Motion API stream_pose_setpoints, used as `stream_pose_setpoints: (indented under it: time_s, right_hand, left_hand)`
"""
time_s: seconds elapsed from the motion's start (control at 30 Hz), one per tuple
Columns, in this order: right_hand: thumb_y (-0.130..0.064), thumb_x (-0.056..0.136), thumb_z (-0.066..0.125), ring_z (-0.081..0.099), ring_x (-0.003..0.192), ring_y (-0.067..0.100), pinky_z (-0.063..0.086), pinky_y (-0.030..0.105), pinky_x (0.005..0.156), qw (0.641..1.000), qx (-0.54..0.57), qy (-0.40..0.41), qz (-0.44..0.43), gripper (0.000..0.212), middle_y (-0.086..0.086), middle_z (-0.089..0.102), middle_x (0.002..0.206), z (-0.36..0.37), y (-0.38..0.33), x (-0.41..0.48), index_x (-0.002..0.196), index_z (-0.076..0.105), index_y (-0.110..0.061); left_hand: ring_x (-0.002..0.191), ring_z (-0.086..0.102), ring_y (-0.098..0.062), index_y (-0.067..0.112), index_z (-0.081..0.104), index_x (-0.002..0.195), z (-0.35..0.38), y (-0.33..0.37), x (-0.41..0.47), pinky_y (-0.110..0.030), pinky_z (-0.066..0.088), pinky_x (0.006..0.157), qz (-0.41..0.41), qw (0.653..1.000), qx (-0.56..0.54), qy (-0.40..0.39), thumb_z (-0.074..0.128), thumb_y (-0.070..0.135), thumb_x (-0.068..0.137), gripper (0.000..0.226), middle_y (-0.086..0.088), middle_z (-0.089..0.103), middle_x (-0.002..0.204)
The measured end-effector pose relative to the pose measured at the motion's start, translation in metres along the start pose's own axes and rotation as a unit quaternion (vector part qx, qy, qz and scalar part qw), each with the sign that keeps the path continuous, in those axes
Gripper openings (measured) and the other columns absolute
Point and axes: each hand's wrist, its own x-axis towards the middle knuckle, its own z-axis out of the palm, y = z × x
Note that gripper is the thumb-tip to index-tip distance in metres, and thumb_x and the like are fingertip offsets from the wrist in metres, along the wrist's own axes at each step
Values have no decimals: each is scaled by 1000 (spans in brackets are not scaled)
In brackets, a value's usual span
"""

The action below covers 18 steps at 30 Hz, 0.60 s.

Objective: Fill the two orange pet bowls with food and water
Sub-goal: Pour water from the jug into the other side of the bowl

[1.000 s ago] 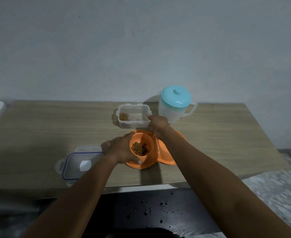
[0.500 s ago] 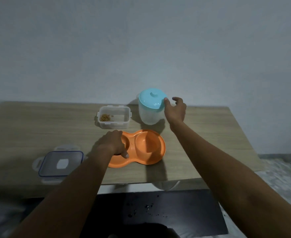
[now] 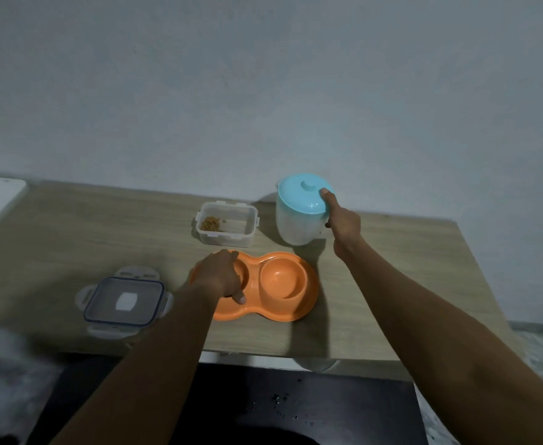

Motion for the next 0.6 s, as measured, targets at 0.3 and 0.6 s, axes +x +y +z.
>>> stream_pose_setpoints:
  time_s: [0.3, 0.6]
  right_hand:
    - [-64, 69, 81, 44, 69, 21, 34, 37, 65, 989, -112, -22, -98, 62, 9, 46, 69, -47, -39, -37, 64, 52, -9]
    - [-66, 66, 81, 37, 53, 19, 27, 35, 55, 898, -382, -16, -217, 71, 3, 35, 49, -66, -43, -68, 48, 36, -15]
  left_hand:
    - [141, 40, -33, 20, 27, 157, -7, 5, -11, -46, 41, 110, 6, 1000, 21, -19, 96, 24, 59, 120, -10, 39, 154]
    - [145, 35, -30, 13, 26, 157, -8, 1, -12, -40, 38, 113, 56, 997, 42, -13, 94, 28, 63, 118, -9, 33, 159]
